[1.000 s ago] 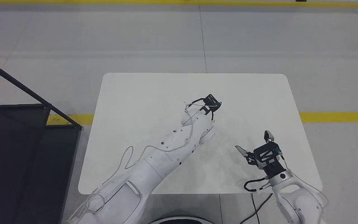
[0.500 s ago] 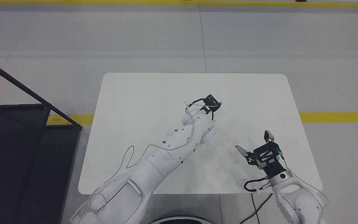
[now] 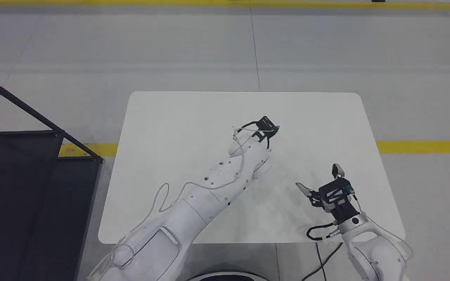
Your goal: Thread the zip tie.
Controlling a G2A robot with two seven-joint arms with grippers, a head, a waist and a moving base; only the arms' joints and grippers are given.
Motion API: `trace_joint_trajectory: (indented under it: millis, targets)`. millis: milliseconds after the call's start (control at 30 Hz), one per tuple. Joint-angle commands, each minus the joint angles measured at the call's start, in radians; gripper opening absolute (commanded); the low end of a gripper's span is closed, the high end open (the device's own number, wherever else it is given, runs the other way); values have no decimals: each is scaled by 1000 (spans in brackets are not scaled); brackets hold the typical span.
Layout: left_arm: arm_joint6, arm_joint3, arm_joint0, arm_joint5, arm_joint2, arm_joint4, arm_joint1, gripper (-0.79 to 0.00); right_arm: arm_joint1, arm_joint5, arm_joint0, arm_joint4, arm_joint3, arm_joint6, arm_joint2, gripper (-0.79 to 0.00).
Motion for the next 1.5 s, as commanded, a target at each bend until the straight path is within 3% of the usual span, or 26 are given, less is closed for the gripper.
trace_joint_trajectory:
  millis: [0,333,567,833,1000,1267,1467]
  targets:
    - [0,-18,8,0,-9,8,3,-785,0,0,0,0,0,0,0,0]
    - [15,-159,73,4,-78,47,26,-785,0,0,0,0,0,0,0,0]
    - [-14,-388,178,-35,-157,47,54,-785,0,0,0,0,0,0,0,0]
    - [-83,-610,289,-177,-268,-51,85,-785,0,0,0,0,0,0,0,0]
    - [-104,-659,322,-268,-319,-151,97,-785,0,0,0,0,0,0,0,0]
    - [-190,-687,344,-526,-455,-447,131,-785,0,0,0,0,0,0,0,0]
    - [-167,-627,320,-572,-480,-697,180,-785,0,-39,5,-18,-4,7,-35,0]
